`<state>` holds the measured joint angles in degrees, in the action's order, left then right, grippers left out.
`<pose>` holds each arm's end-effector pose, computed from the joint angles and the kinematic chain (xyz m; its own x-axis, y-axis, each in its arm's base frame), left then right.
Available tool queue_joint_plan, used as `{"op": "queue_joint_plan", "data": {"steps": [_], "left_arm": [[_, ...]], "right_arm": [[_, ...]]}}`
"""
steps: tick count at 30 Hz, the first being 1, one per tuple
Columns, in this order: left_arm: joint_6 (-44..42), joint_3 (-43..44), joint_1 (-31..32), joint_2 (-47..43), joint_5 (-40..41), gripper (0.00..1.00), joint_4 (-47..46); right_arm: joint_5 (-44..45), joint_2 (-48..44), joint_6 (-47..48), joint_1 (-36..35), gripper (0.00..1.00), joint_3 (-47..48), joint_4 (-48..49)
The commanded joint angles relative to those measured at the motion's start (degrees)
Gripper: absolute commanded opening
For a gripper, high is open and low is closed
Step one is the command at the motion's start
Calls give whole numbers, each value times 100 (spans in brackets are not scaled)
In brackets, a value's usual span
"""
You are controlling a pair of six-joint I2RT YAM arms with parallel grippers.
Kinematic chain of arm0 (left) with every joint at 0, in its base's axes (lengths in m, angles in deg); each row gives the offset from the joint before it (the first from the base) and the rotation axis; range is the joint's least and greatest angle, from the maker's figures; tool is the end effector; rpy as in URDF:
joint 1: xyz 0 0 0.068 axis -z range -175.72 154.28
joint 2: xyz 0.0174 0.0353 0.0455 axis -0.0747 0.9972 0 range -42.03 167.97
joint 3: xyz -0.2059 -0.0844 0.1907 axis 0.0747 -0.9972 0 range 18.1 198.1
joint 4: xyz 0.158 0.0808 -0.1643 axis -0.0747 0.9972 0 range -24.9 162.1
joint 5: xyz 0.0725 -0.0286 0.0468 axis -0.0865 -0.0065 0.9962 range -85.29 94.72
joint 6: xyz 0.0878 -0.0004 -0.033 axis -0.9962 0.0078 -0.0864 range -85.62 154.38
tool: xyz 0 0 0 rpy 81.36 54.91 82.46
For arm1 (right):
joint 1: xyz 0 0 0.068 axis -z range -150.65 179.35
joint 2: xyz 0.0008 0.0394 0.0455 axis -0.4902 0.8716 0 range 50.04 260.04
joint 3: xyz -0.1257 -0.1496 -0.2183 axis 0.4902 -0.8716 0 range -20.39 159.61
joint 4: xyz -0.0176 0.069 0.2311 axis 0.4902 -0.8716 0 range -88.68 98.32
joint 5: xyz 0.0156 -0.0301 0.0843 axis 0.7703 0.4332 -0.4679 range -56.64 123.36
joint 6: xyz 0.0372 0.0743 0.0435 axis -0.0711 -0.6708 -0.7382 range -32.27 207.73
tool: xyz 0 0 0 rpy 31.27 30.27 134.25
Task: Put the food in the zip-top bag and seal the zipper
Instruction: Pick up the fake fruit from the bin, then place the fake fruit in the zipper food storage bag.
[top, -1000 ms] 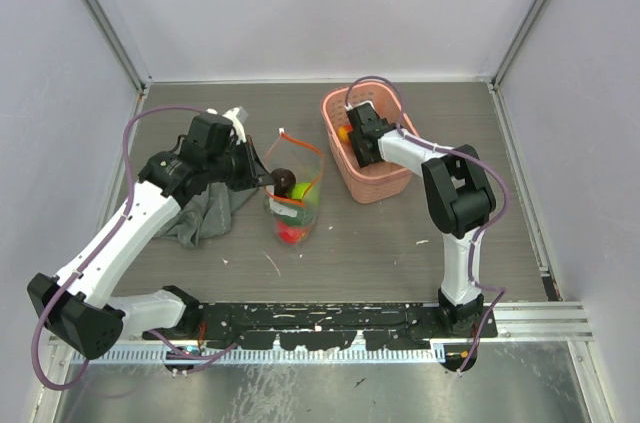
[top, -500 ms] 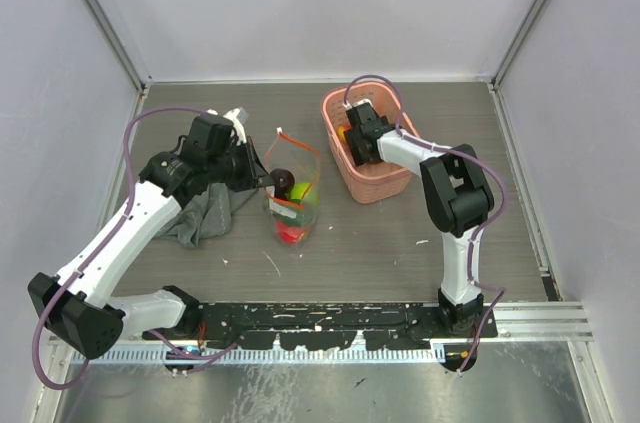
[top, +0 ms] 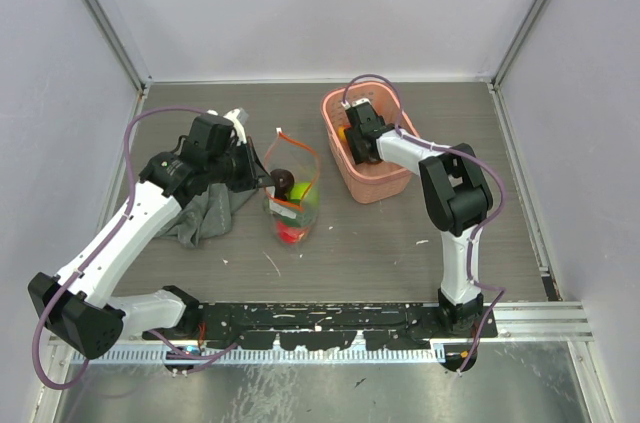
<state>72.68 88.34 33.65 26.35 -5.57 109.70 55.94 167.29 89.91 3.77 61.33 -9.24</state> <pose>0.2125 -0.1370 0.3390 -0.8340 -0.2305 -0.5012 0.1017 0.8287 -0.5504 0.4278 0.1689 0.1638 -0.7134 -0.3806 -0.5884 -0.2180 0.9185 -0.3298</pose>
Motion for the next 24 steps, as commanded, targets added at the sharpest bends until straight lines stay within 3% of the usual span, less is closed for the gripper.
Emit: {"op": "queue_joint_plan", "data": {"steps": [1,24], "left_arm": [[-38,21,17,-61,-36,0,-161],[-42,-22,17,-261,122,0,-100]], "right_arm": [[-132,-366,-57,15,52,-48,-176],[-235,-2092,-500,-100,48,-381,-709]]}}
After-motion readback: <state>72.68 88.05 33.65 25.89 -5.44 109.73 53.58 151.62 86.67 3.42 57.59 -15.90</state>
